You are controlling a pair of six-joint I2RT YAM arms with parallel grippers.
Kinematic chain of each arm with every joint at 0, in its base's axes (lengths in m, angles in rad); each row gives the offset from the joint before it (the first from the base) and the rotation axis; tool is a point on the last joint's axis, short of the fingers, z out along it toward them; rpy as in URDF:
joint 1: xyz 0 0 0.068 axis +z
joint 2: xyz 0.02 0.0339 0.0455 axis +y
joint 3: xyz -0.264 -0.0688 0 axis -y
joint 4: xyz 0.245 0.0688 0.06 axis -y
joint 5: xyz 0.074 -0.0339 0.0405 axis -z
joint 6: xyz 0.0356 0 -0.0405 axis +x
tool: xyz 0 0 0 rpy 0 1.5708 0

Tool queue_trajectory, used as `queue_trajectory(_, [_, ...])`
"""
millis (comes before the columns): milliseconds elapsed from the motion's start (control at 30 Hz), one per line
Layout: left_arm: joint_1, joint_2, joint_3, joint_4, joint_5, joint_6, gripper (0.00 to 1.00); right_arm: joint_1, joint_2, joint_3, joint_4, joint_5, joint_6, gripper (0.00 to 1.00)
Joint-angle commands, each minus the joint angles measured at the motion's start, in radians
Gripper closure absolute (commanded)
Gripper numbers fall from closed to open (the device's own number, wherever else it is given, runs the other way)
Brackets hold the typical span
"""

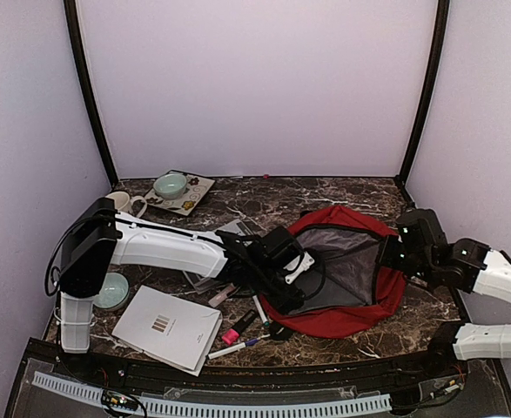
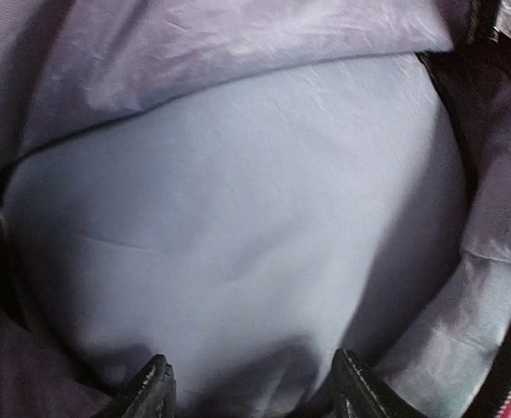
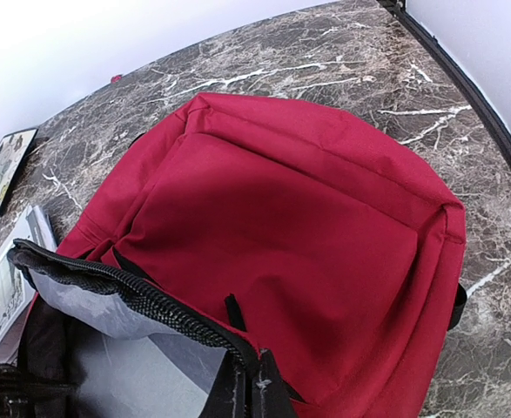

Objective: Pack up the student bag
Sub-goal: Open the largest pocket of the student bag.

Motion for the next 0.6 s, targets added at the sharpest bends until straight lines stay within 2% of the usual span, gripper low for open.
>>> queue_trajectory(0, [-0.011, -0.01, 0.016, 0.007, -0.132, 0.029, 0.36, -0.011, -0.027, 0.022, -0.009, 0.017, 0.011, 1.0])
queue_trajectory(233, [-0.077, -0.039, -0.177, 0.129, -0.21, 0.029, 0.31, -0.014, -0.009, 0.013, 0.018, -0.002, 0.014, 1.0])
queue_trajectory(367, [-0.133, -0.087, -0.306, 0.289, -0.302, 0.085, 0.26, -0.016, 0.028, 0.003, 0.027, -0.018, 0.024, 1.0])
queue_trajectory(467, [-0.145, -0.08, -0.351, 0.342, -0.322, 0.093, 0.24, -0.027, 0.064, 0.002, 0.017, -0.013, 0.023, 1.0])
queue_trajectory(567, [-0.146, -0.068, -0.365, 0.335, -0.332, 0.067, 0.23, -0.067, 0.119, 0.02, -0.068, 0.042, 0.086, 1.0])
